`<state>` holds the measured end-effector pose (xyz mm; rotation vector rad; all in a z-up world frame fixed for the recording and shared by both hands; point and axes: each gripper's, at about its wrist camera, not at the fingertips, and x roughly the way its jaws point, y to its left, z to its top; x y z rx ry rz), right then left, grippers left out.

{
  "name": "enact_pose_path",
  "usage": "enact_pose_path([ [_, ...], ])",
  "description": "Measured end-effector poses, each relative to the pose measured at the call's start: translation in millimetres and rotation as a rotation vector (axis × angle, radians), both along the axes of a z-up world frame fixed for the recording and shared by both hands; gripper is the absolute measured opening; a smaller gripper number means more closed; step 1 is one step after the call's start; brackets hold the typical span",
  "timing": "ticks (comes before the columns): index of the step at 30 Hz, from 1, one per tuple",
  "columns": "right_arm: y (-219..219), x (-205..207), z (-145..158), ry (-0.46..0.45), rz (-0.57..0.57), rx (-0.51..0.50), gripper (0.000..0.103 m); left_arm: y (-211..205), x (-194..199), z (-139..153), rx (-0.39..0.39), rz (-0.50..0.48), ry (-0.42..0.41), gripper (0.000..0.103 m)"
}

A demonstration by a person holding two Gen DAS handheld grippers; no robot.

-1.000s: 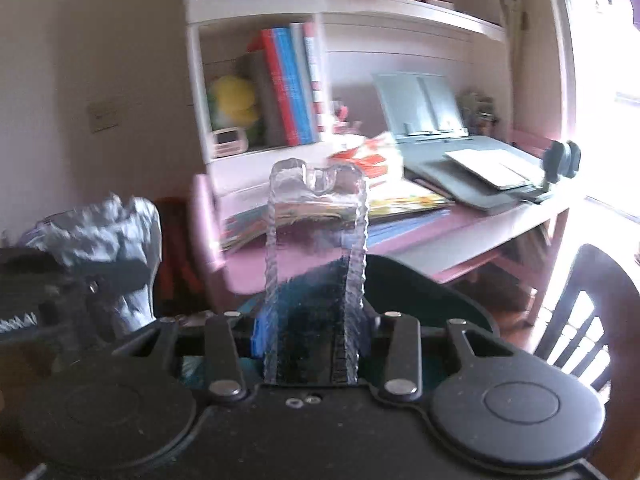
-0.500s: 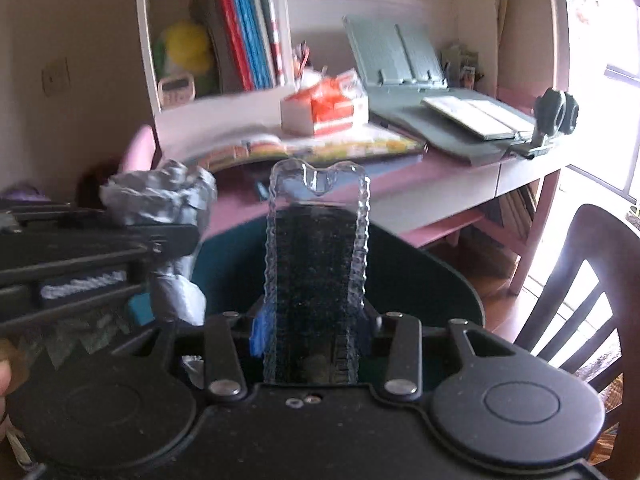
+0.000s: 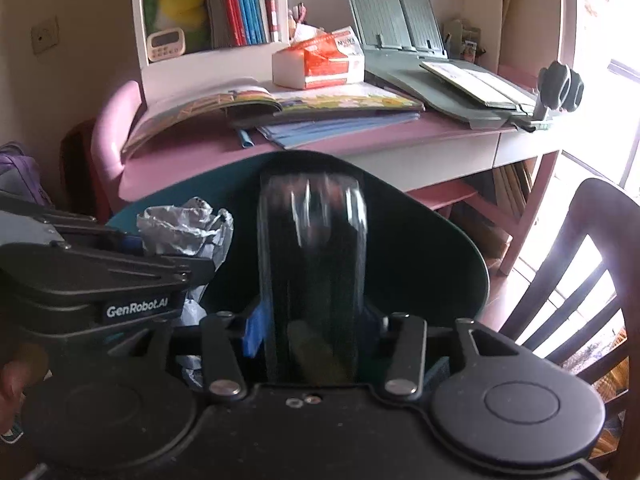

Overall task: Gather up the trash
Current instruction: 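Open both tools to drop the foil and bottle into the bin, then swing both open tools back toward the trash pile under the chair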

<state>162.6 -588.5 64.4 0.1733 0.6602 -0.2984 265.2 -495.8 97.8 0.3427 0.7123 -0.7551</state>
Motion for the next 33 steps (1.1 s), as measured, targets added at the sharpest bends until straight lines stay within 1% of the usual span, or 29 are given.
enact_pose_path([
  [4, 1, -2, 0, 0.007, -0.01, -0.007, 0.051, 4, 0, 0, -0.003, -0.003, -0.001, 0.045],
  [7, 1, -5, 2, 0.003, -0.023, -0.015, 0.053, 9, -1, 4, -0.027, -0.001, -0.009, 0.054],
  [9, 2, -7, 5, -0.003, -0.026, -0.021, 0.055, 14, -2, 9, -0.046, 0.008, -0.013, 0.059],
  [10, 3, -9, 6, -0.005, -0.029, -0.027, 0.056, 16, -3, 12, -0.055, 0.006, -0.015, 0.06],
  [12, 4, -13, 10, -0.012, -0.03, -0.036, 0.056, 20, -6, 18, -0.069, 0.006, -0.025, 0.067],
  [14, 6, -18, 15, -0.019, -0.036, -0.04, 0.056, 25, -10, 24, -0.081, 0.01, -0.038, 0.072],
  [17, 11, -26, 24, -0.032, -0.039, -0.054, 0.057, 34, -18, 35, -0.102, 0.011, -0.053, 0.075],
  [18, 13, -29, 27, -0.037, -0.04, -0.058, 0.057, 36, -20, 38, -0.107, 0.015, -0.057, 0.079],
  [22, 19, -42, 40, -0.055, -0.045, -0.069, 0.057, 51, -32, 53, -0.133, 0.022, -0.078, 0.08],
  [25, 28, -52, 51, -0.068, -0.024, -0.066, 0.058, 68, -40, 64, -0.149, 0.033, -0.091, 0.08],
  [29, 48, -65, 65, -0.092, 0.016, -0.083, 0.058, 101, -50, 76, -0.173, 0.064, -0.092, 0.08],
  [33, 74, -75, 74, -0.114, 0.072, -0.082, 0.059, 139, -59, 84, -0.198, 0.098, -0.099, 0.085],
])
